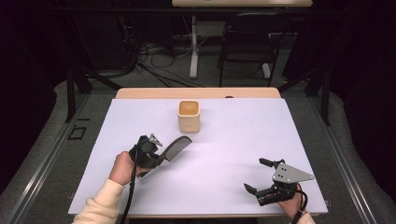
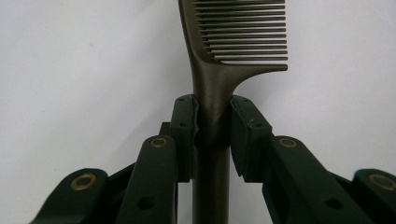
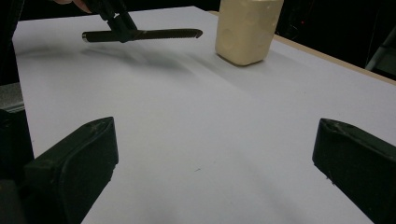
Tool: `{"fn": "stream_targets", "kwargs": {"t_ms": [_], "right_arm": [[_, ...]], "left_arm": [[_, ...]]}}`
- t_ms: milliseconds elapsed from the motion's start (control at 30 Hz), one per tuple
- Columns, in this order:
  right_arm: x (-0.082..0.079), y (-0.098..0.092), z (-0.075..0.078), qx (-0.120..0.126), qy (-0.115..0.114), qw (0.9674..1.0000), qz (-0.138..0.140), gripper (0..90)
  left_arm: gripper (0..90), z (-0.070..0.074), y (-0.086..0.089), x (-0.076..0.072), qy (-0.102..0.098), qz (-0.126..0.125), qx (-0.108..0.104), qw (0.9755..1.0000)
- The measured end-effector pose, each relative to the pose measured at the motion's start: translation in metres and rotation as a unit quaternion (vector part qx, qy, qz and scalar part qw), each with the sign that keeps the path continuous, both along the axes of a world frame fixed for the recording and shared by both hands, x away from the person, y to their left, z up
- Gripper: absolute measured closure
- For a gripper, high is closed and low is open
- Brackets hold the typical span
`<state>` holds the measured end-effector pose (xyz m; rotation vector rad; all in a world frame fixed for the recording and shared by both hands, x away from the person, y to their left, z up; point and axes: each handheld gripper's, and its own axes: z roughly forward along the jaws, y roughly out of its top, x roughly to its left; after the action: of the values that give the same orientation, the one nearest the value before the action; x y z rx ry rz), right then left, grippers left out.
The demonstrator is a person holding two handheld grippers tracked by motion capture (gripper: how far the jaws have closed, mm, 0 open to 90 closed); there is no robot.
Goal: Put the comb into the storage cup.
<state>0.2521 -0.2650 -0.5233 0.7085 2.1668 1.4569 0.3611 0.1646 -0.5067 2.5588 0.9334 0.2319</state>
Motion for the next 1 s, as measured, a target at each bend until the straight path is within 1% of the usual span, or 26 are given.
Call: {"fn": "stream_targets", "kwargs": {"t_ms": [100, 133, 333, 400, 433, 467, 700, 800, 867, 933, 1000], "right_arm": [[0.000, 0.000, 0.000, 0.000, 0.000, 1.0000, 0.000, 0.0], [0.000, 0.000, 0.000, 0.000, -0.001, 1.0000, -0.001, 0.0], [0.000, 0.000, 0.000, -0.001, -0.001, 1.0000, -0.001, 0.0], [0.000, 0.000, 0.000, -0.001, -0.001, 1.0000, -0.001, 0.0], [0.000, 0.000, 0.000, -0.001, -0.001, 1.0000, -0.001, 0.0], [0.000, 0.000, 0.000, -0.001, 0.000, 1.0000, -0.001, 0.0], [0.001, 0.000, 0.000, -0.001, 0.000, 1.0000, -0.001, 0.0], [0.001, 0.000, 0.000, -0.001, -0.001, 1.0000, -0.001, 0.0], [0.001, 0.000, 0.000, -0.001, 0.000, 1.0000, -0.002, 0.0], [0.001, 0.000, 0.000, -0.002, 0.000, 1.0000, -0.002, 0.0], [0.001, 0.000, 0.000, -0.002, 0.002, 1.0000, -0.003, 0.0]], "left_arm": [[72.7, 0.002, 0.001, -0.001, -0.007, 0.004, -0.010, 0.9999], [72.6, 0.004, 0.002, -0.001, -0.012, 0.003, -0.011, 0.9999], [72.6, 0.006, 0.006, -0.002, -0.023, 0.008, -0.027, 0.9993], [72.7, 0.007, 0.007, -0.002, -0.025, 0.006, -0.027, 0.9993], [72.7, 0.007, 0.007, -0.002, -0.027, 0.010, -0.033, 0.9990], [72.7, 0.008, 0.008, -0.002, -0.029, 0.008, -0.033, 0.9990], [72.6, 0.009, 0.011, -0.001, -0.040, 0.015, -0.055, 0.9976], [72.6, 0.010, 0.012, -0.002, -0.047, 0.019, -0.061, 0.9969], [72.6, 0.010, 0.012, -0.002, -0.048, 0.018, -0.059, 0.9969], [72.6, 0.010, 0.012, -0.002, -0.051, 0.020, -0.062, 0.9966], [72.6, 0.010, 0.012, -0.002, -0.057, 0.021, -0.065, 0.9960]]}}
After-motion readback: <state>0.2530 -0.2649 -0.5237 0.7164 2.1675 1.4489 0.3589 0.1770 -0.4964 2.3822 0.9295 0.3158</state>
